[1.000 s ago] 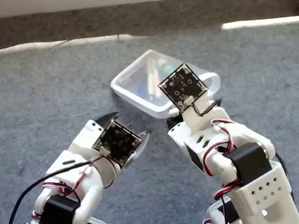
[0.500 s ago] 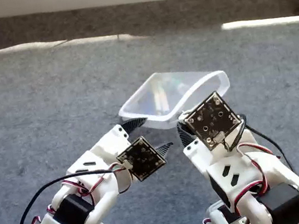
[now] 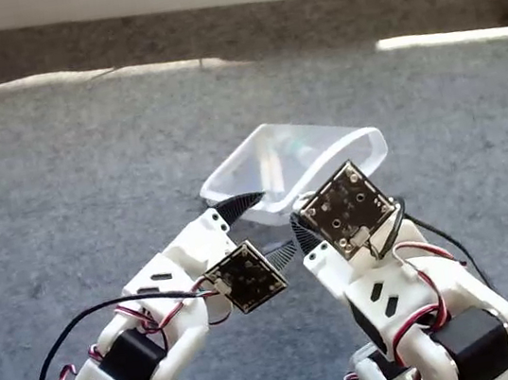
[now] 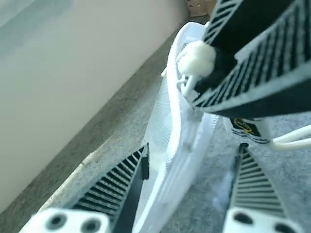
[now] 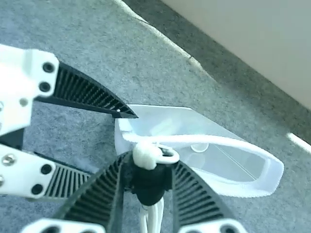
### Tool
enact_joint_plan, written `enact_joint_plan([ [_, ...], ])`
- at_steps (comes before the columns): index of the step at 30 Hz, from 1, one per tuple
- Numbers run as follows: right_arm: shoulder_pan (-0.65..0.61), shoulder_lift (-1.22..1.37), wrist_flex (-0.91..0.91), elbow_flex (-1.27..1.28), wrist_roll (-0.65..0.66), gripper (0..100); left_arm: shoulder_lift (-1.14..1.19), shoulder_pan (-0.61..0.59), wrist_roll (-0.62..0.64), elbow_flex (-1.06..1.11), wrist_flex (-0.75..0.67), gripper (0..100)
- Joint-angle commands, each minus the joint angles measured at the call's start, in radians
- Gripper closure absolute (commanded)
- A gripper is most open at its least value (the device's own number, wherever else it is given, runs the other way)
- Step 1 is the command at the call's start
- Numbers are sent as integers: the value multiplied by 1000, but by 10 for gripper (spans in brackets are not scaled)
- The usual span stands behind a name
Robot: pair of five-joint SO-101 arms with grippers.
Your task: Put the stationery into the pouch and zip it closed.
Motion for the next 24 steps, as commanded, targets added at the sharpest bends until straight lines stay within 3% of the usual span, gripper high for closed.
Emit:
enact_joint_plan([
  [1,-16,5,-41,-5,9,994,-5,15,-6,39,-101,770],
  [12,-16,5,-41,-5,11,994,-15,19,-8,124,-221,854],
  [24,-16,5,-41,-5,9,994,-15,47,-3,133,-226,861],
])
